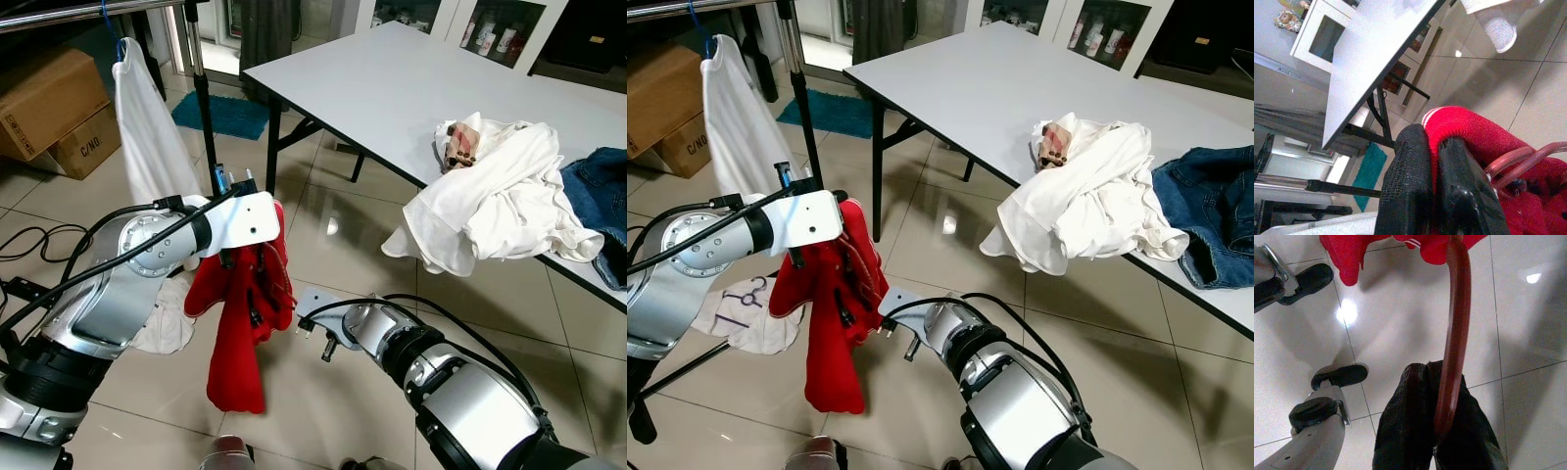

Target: Hang hanger

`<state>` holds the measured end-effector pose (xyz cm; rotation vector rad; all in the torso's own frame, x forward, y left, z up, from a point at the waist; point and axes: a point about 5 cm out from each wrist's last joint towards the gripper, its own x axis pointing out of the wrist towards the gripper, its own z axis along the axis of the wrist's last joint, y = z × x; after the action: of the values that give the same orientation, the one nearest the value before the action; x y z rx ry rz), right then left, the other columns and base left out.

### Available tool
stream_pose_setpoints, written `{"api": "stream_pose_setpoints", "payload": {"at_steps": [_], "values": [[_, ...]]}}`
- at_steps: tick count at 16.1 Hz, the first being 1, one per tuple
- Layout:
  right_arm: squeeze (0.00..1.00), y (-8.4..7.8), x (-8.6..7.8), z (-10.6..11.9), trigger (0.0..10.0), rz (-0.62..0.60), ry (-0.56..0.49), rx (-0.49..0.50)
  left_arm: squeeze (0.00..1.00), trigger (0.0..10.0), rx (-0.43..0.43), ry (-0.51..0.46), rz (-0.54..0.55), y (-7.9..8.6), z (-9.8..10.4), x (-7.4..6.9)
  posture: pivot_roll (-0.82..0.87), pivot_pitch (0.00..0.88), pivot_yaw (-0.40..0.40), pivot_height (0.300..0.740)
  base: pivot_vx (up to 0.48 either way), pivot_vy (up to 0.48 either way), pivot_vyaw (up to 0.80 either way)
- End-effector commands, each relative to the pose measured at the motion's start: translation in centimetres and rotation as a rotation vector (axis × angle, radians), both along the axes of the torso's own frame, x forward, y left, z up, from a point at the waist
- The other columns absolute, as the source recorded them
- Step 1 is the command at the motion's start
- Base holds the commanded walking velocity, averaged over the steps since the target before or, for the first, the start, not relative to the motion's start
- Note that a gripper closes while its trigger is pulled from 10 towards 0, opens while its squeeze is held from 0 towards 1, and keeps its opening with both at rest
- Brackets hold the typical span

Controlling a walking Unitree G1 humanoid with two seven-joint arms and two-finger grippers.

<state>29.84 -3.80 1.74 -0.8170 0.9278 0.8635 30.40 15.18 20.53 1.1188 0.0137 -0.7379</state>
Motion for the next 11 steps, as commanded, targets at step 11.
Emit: {"api": "stream_pose_setpoints", "payload": {"at_steps": [11], "values": [[0.0,0.6,-0.9,-0.9,10.0,0.102,-0.152,0.232,0.0,10.0,-0.68,0.196,0.406,4.0,-7.5,0.5,0.17,0.048,-0.086,0.74,0.0,0.0,0.0]]}}
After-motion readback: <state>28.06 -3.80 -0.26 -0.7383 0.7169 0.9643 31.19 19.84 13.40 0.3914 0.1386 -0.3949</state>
